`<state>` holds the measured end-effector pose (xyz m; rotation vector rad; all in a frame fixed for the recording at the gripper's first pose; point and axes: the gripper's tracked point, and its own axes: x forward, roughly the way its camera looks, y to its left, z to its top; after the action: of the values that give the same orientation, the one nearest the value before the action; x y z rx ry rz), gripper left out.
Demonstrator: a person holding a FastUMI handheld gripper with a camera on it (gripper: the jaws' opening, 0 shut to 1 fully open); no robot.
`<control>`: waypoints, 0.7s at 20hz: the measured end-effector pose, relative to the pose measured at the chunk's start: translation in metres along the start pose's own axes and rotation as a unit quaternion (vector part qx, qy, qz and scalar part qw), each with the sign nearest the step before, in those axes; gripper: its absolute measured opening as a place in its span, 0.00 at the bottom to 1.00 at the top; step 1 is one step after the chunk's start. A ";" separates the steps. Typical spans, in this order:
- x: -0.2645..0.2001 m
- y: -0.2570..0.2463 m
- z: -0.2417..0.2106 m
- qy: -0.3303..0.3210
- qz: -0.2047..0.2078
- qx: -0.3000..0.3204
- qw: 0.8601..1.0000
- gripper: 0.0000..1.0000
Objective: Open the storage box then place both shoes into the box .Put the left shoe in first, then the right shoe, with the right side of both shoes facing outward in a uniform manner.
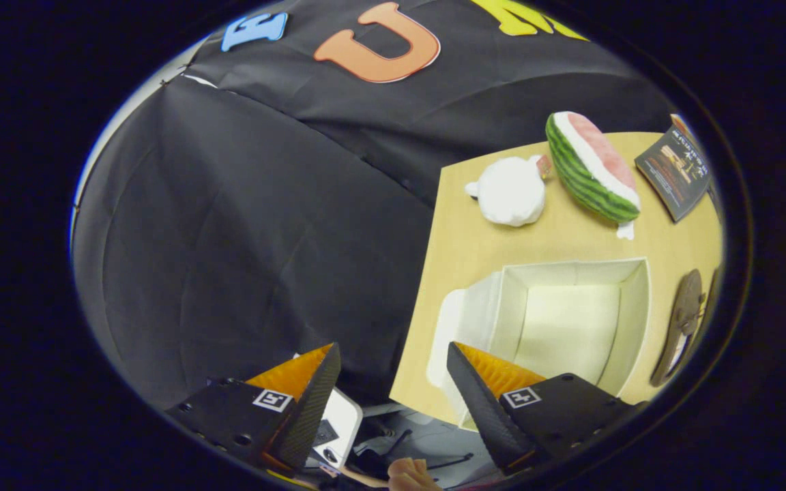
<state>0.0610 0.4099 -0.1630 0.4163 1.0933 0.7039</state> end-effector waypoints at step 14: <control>-0.106 -0.257 -0.009 -0.035 -0.108 0.044 0.993 0.96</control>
<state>0.1026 0.1521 -0.2579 0.3889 1.0863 0.4484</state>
